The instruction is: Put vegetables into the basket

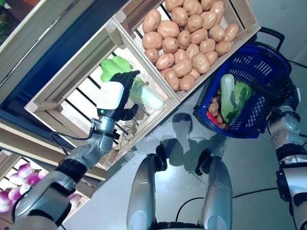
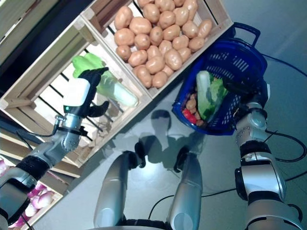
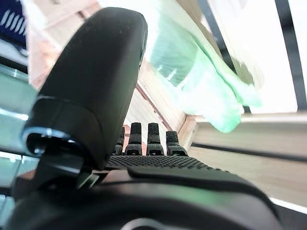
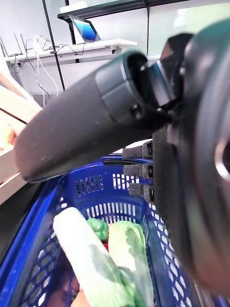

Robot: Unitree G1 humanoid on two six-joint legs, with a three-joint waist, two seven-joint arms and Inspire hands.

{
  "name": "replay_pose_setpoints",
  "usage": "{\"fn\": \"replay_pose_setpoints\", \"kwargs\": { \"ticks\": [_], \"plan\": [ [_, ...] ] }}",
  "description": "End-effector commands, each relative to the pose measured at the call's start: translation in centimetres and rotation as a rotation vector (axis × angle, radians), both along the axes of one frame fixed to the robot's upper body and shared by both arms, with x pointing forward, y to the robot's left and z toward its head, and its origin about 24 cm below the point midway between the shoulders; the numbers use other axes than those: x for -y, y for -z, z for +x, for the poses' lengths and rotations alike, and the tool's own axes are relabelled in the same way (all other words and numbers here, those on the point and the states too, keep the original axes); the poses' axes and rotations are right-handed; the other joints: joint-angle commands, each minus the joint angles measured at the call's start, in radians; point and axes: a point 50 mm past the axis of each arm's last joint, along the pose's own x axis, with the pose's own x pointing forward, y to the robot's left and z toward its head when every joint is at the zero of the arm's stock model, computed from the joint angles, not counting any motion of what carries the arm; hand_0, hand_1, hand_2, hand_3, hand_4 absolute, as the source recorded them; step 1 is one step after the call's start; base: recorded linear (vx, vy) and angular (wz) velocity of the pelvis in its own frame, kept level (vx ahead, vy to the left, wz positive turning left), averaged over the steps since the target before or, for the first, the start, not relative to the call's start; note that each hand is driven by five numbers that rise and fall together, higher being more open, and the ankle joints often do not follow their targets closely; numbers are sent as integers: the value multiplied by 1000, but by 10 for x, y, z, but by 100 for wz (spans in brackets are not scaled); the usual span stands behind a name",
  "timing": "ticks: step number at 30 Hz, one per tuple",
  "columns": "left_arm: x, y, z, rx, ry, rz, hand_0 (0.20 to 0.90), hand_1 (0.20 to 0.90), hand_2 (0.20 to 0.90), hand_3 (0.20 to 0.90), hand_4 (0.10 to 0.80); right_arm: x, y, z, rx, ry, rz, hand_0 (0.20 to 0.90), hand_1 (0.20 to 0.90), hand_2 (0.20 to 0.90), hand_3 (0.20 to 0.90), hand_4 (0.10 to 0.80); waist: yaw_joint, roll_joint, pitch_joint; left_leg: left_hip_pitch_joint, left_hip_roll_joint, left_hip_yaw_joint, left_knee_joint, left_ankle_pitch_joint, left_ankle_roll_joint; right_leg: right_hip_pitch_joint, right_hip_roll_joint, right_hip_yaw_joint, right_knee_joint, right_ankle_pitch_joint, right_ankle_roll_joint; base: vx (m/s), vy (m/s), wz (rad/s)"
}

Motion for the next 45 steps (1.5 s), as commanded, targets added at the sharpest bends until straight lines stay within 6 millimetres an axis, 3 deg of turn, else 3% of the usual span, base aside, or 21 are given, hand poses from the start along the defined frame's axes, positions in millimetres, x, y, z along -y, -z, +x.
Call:
{"fn": "replay_pose_setpoints", "kwargs": {
  "ticks": [1, 10, 16, 20, 30, 45],
  "plan": [
    [-21, -52, 10, 195, -103, 97, 900, 900, 900, 900, 800, 14, -74, -3, 264, 32, -114, 900, 900, 900, 900, 800, -19, 9, -5, 105, -22, 17, -72, -102, -41, 80, 24, -34, -50, 4, -10, -24, 23, -6],
    [-40, -52, 27, 67, -259, 259, 900, 900, 900, 900, 800, 10, -76, -1, 274, 16, -132, 900, 900, 900, 900, 800, -45, 3, -5, 71, 1, 27, -47, -111, -47, 40, 38, -9, -40, 3, -7, 17, 8, -4],
    [-42, -53, 33, 37, -287, 324, 900, 900, 900, 900, 800, 7, -74, 0, 319, 8, -72, 900, 900, 900, 900, 800, -62, 0, -5, 16, 12, 31, -18, -117, -45, -15, 46, 9, -21, 2, -9, 18, 6, -6],
    [-43, -50, 40, -43, -348, 334, 900, 900, 900, 900, 800, -8, -74, 6, 350, -67, -67, 900, 900, 900, 900, 800, -75, -1, -5, -18, 16, 30, -4, -120, -49, -51, 56, 27, -15, 5, -5, 8, 4, -1],
    [-39, -56, 46, -24, -360, 461, 900, 900, 900, 900, 800, -30, -73, 13, 363, -146, -79, 900, 900, 900, 900, 800, -91, -5, -5, -78, 24, 32, 21, -130, -57, -109, 70, 52, -10, 12, 5, 20, 4, -5],
    [-1, -39, 50, -162, -153, 1082, 900, 900, 900, 900, 800, -28, -66, 14, 332, -145, -75, 900, 900, 900, 900, 800, -107, -7, -5, -124, 36, 34, 29, -137, -57, -149, 76, 55, -28, 32, 21, 3, -3, -1]
  ]
}}
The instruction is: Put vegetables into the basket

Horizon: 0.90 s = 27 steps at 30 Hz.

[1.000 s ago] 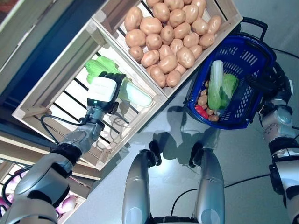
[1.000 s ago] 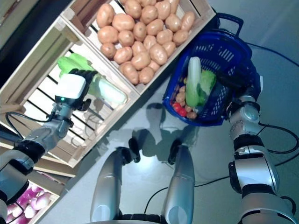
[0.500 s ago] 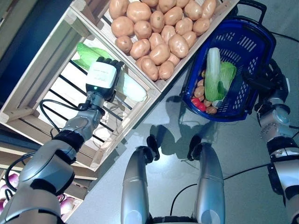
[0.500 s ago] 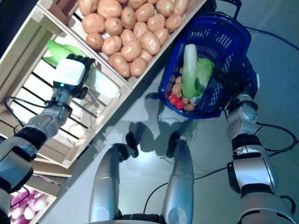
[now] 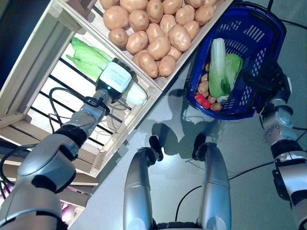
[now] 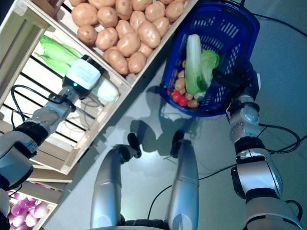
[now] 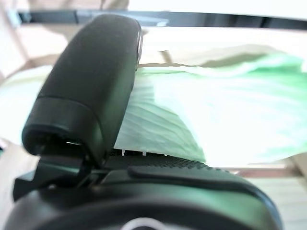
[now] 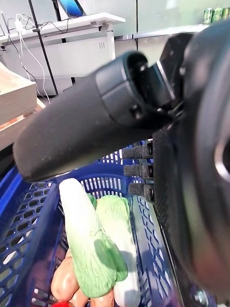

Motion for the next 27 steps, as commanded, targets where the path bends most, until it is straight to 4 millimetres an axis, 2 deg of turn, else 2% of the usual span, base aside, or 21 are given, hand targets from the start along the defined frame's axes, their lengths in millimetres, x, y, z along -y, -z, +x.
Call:
{"fn": "replay_pose_setpoints", "kwargs": {
  "ticks": [1, 6, 11, 12, 13, 17, 22, 27],
  "plan": [
    [12, 11, -3, -132, 65, 192, 900, 900, 900, 900, 800, -1, -52, 1, 250, -16, -32, 900, 900, 900, 900, 800, -26, -5, -5, 67, -8, 11, -67, -101, -58, 65, 32, -5, -76, 18, 25, 0, 0, 0],
    [20, 17, -8, -200, 115, 269, 900, 900, 900, 900, 800, 0, -50, 0, 253, -19, -29, 900, 900, 900, 900, 800, -25, -1, -5, 65, -7, 9, -69, -101, -56, 67, 34, -6, -84, 18, 27, 0, 0, 0],
    [22, 21, -11, -265, 67, 268, 900, 900, 900, 900, 800, 2, -53, 0, 260, -16, -15, 900, 900, 900, 900, 800, -19, 2, -5, 48, -6, 1, -60, -103, -57, 59, 35, -8, -82, 17, 28, 3, -12, 0],
    [23, 23, -11, -279, 65, 255, 319, 319, 319, 319, 413, 2, -53, 0, 260, -14, -11, 900, 900, 900, 900, 800, -19, 2, -5, 45, -6, 0, -59, -103, -58, 57, 36, -9, -81, 16, 28, 0, 0, 0],
    [23, 24, -12, -290, 69, 244, 300, 300, 300, 300, 400, 2, -52, 0, 259, -12, -8, 900, 900, 900, 900, 800, -18, 1, -5, 43, -5, -1, -59, -104, -58, 56, 36, -10, -82, 16, 28, 0, 0, 0],
    [32, 27, -14, -326, 114, 106, 300, 300, 300, 300, 400, 3, -46, -1, 252, -5, 20, 900, 900, 900, 900, 800, -15, -1, -5, 42, -4, -3, -65, -100, -58, 59, 38, -14, -91, 19, 28, 0, 0, 0],
    [37, 24, -13, -303, 127, -238, 300, 300, 300, 300, 400, 3, -41, -2, 246, -5, 33, 900, 900, 900, 900, 800, -11, -2, -5, 77, -5, -2, -90, -88, -57, 95, 43, -17, -115, 24, 26, -2, 3, -1],
    [32, 32, -15, -283, 153, -339, 300, 300, 300, 300, 400, 0, -38, -2, 250, -24, 24, 900, 900, 900, 900, 800, -6, -10, -5, 128, -8, 0, -106, -83, -56, 147, 46, -23, -125, 20, 19, 0, 18, -4]
  ]
}}
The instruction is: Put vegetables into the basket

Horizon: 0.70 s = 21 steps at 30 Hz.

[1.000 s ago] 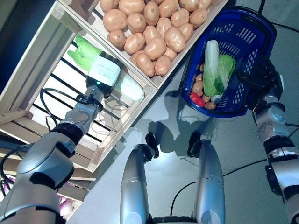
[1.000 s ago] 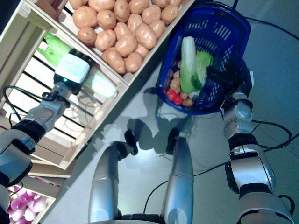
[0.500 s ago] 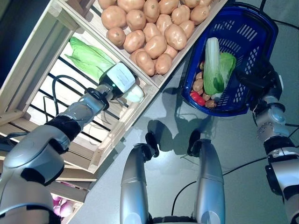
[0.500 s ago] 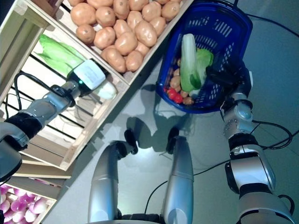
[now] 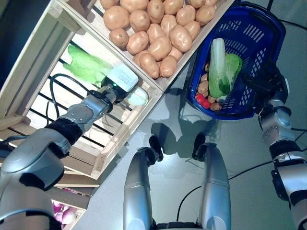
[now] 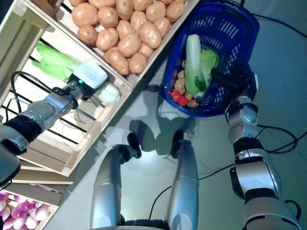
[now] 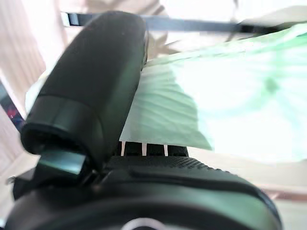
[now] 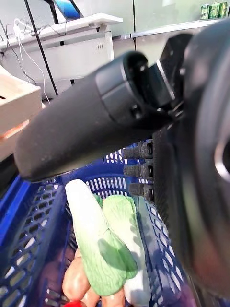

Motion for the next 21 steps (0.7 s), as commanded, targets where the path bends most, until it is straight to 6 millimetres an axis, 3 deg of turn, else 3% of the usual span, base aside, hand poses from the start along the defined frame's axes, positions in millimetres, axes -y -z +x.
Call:
{"fn": "replay_pose_setpoints", "kwargs": {
  "ticks": [1, 10, 14, 16, 21],
  "plan": [
    [21, 29, -12, -78, 146, -162, 300, 300, 300, 300, 400, 8, -45, -4, 246, 15, -22, 900, 900, 900, 900, 800, 1, -10, -5, 116, -7, 3, -109, -67, -68, 118, 42, -25, -98, 8, 2, 2, 15, -3],
    [0, 39, -24, -53, 91, -450, 300, 300, 300, 300, 400, -11, -34, -8, 245, -79, -65, 900, 900, 900, 900, 800, 12, -34, -5, 289, -6, 2, -149, -72, -61, 286, 36, -54, -135, -7, -6, 3, 3, 0],
    [-10, 47, -34, -62, 56, -755, 300, 300, 300, 300, 400, -29, -18, -14, 225, -150, -87, 900, 900, 900, 900, 800, 22, -49, -41, 375, -10, 5, -188, -65, -52, 368, 34, -72, -171, -6, -14, 40, 20, 0],
    [-12, 48, -41, -93, 47, -1019, 300, 300, 300, 300, 400, -45, -3, -19, 194, -220, -101, 900, 900, 900, 900, 800, 32, -60, -78, 432, -15, 7, -221, -60, -46, 427, 33, -90, -207, -7, -18, 85, 26, 2],
    [-3, 49, -55, -199, 113, -1470, 300, 300, 300, 300, 400, -74, 26, -32, 142, -419, -124, 900, 900, 900, 900, 800, 46, -77, -141, 560, -25, 13, -315, -39, -44, 568, 52, -118, -318, 8, -21, 107, -5, -1]
  ]
}}
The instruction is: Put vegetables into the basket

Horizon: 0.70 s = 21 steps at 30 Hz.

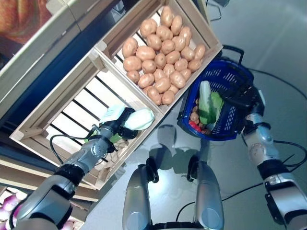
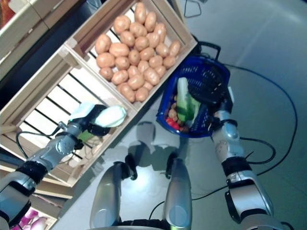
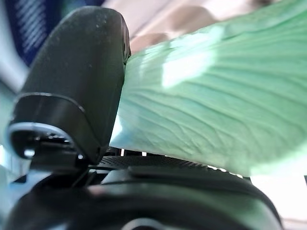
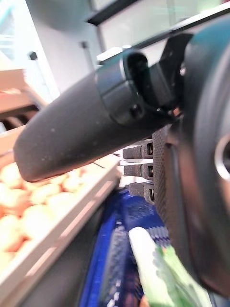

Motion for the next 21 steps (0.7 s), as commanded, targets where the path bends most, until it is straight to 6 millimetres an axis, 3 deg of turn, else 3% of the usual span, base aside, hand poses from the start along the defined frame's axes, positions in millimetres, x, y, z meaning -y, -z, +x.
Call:
{"fn": "replay_pose_setpoints", "kwargs": {
  "ticks": [1, 5, 9, 15, 21],
  "plan": [
    [17, -38, -2, 138, 97, -408, 300, 300, 300, 300, 400, -23, -9, -10, 115, -203, -89, 900, 900, 900, 900, 800, 27, -8, -161, 181, -19, 12, -144, -49, -16, 187, 40, -80, -167, 10, -30, 152, -30, 2],
    [26, -30, -15, 105, 130, -617, 300, 300, 300, 300, 400, -41, 20, -26, 19, -390, -98, 900, 900, 900, 900, 800, 36, -24, -245, 322, -49, 20, -298, 2, -22, 350, 83, -102, -361, 58, -23, 187, -27, 3],
    [29, -26, -23, 83, 147, -790, 300, 300, 300, 300, 400, -51, 37, -39, -36, -514, -53, 900, 900, 900, 900, 800, 39, -30, -313, 439, -72, 21, -442, 47, -29, 481, 115, -106, -530, 103, -19, 161, -4, -5],
    [34, -35, -22, 82, 173, -1072, 300, 300, 300, 300, 400, -71, 40, -47, -46, -646, 89, 900, 900, 900, 900, 800, 32, -25, -398, 568, -97, 27, -637, 111, -40, 605, 142, -107, -711, 173, -4, 83, 14, 0],
    [39, -37, -19, 71, 189, -1179, 300, 300, 300, 300, 400, -88, 38, -54, -33, -744, 217, 900, 900, 900, 900, 800, 20, -17, -439, 649, -105, 37, -771, 153, -45, 668, 158, -114, -811, 216, 9, 34, 6, -2]
  ]
}}
